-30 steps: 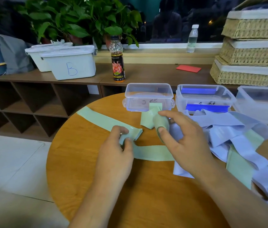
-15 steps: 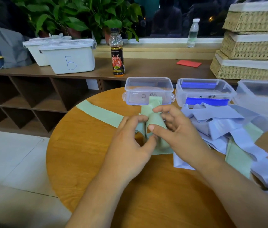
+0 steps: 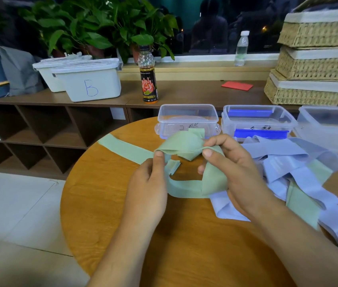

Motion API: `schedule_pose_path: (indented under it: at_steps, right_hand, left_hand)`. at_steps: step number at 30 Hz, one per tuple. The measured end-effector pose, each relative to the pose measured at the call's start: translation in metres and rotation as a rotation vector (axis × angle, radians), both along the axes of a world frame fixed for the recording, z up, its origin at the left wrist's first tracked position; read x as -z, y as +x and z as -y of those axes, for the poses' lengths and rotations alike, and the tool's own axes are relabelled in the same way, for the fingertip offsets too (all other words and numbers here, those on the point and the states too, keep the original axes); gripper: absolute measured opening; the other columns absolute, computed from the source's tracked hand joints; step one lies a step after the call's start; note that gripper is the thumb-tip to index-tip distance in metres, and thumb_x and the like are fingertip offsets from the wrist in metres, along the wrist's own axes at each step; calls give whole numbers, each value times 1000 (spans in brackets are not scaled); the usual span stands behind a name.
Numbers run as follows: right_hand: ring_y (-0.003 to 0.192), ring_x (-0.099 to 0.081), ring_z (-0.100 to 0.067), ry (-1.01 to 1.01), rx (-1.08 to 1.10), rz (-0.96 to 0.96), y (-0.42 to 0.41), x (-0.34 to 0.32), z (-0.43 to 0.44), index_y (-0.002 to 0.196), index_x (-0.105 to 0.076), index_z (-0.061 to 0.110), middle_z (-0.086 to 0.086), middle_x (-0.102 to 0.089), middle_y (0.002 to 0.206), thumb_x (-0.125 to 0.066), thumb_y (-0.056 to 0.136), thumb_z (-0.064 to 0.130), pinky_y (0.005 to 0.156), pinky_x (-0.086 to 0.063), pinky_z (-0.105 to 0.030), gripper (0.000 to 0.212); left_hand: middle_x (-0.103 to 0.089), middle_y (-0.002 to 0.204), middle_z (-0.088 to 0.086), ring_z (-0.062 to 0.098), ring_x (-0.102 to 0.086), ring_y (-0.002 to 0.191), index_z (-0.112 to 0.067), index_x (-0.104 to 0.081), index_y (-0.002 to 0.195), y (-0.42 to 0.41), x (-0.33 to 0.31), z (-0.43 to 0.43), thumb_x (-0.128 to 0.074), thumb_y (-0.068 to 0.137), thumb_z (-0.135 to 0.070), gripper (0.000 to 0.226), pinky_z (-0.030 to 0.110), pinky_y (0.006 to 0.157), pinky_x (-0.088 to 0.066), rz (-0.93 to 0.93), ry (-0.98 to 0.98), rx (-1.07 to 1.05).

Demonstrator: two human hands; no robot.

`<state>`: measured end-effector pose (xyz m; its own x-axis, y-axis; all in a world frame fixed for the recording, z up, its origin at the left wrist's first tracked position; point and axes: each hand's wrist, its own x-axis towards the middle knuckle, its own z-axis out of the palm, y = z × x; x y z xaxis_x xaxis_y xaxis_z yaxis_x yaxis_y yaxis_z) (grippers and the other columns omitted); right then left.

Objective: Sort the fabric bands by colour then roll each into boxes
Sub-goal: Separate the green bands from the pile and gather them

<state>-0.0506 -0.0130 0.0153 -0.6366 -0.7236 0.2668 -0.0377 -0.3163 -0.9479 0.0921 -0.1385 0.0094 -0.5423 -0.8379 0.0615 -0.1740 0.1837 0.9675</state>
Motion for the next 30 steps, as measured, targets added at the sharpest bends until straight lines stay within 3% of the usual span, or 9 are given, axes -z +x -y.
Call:
schedule_pose_path:
  at_steps: [4,6,10,13,16,19,23,26,30]
  right_hand:
    - [80,-68,-21,80,25,-123,-8,2,-4,107,-68,18,-5,-72,101,-71,97,10,77,-56,-33,13]
    - [86,-69,-23,177,47,-252,-13,5,-5,108,-70,25,-5,-72,105,-73,97,9,79,-58,-41,19]
    - [100,-70,-24,395,46,-477,-16,15,-6,113,-73,38,8,-70,113,-76,92,16,84,-59,-57,30]
    - [98,-67,-14,449,42,-616,-14,14,-7,110,-72,42,18,-67,117,-74,89,13,83,-59,-50,35]
    - [107,-63,-5,485,59,-696,-15,13,-7,109,-71,44,23,-65,120,-75,87,14,87,-58,-41,37]
    - [110,-59,0,536,75,-776,-20,11,-10,107,-71,47,27,-62,118,-75,86,15,88,-55,-32,38]
    - [110,-59,1,651,47,-922,-25,3,-15,112,-67,52,28,-61,119,-78,86,40,91,-53,-31,30]
    - [113,-60,3,645,0,-781,-20,-7,-13,114,-70,51,26,-64,118,-75,89,60,94,-49,-24,27]
    - [103,-68,-4,689,239,-654,-33,-15,27,128,-66,40,23,-66,126,-69,98,47,86,-51,-25,31]
  left_hand:
    - [-75,119,-9,13,-71,111,-36,-75,113,-3,-8,4,-51,108,-51,29,40,82,-66,-221,340,-43]
    - [-75,123,2,22,-72,113,-21,-75,122,-1,-10,9,-57,109,-31,24,42,80,-65,-343,525,-42]
    - [-72,128,10,32,-71,111,-16,-65,128,8,-12,14,-40,110,-25,33,49,82,-63,-492,677,-26]
    - [-70,130,4,30,-72,116,-25,-62,129,9,-16,15,-47,110,-40,29,48,83,-64,-460,655,-29]
    - [-71,117,-1,21,-72,109,-28,-67,110,7,-13,14,-62,107,-36,10,44,81,-66,-355,497,-99]
    - [-72,117,-2,17,-72,108,-24,-73,111,5,-7,16,-62,107,-35,17,38,74,-66,-307,363,-158]
    - [-70,120,-6,17,-72,108,-27,-71,118,6,-4,22,-61,108,-30,14,37,74,-67,-245,295,-194]
    - [-71,116,-7,13,-73,105,-33,-68,116,9,-6,22,-60,109,-24,14,35,73,-67,-235,197,-198]
    - [-67,115,-9,6,-71,99,-44,-61,117,10,-9,21,-61,108,-21,25,27,66,-63,-250,17,-141]
